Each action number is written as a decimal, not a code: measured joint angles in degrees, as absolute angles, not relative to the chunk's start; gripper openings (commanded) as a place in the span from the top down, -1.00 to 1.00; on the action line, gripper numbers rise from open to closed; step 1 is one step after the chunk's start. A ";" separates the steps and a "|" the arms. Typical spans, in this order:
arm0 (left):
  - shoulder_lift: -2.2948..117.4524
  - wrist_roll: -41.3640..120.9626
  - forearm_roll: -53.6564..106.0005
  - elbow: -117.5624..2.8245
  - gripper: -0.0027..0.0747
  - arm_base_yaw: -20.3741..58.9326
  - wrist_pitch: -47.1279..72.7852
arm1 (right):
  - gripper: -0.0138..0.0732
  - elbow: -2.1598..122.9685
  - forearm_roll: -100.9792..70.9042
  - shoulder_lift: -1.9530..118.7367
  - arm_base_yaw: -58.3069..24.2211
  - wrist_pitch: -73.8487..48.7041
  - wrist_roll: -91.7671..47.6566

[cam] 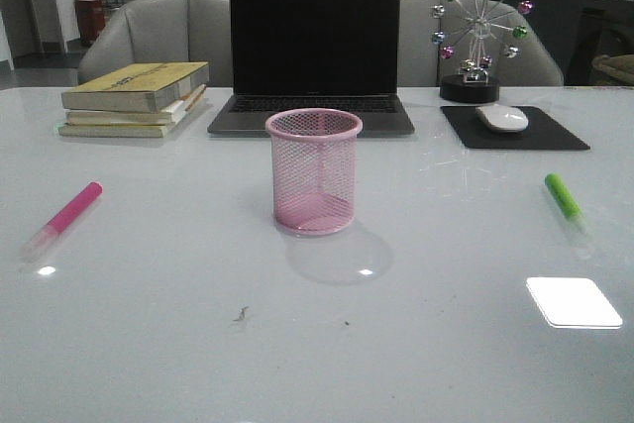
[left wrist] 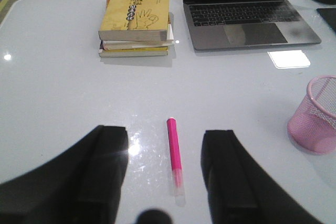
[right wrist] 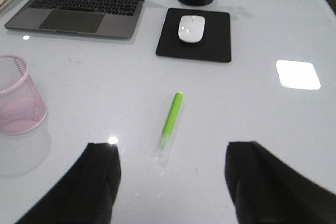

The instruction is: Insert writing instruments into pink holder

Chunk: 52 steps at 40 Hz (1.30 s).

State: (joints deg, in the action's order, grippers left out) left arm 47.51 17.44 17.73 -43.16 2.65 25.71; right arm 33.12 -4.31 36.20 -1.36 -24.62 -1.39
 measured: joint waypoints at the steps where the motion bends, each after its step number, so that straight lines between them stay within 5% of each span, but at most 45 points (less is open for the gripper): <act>1: 47.51 17.44 17.73 -43.16 -0.11 2.65 26.09 | -0.54 33.12 -4.63 36.29 -1.36 -25.44 -1.39; 15: 47.51 17.44 18.69 -43.16 -0.11 2.65 29.83 | -0.54 39.39 -7.36 48.50 -1.36 -33.11 -1.39; 52: 47.51 17.44 18.72 -43.16 -0.11 2.65 30.06 | -0.54 56.98 -7.46 90.63 -1.36 -27.74 -1.39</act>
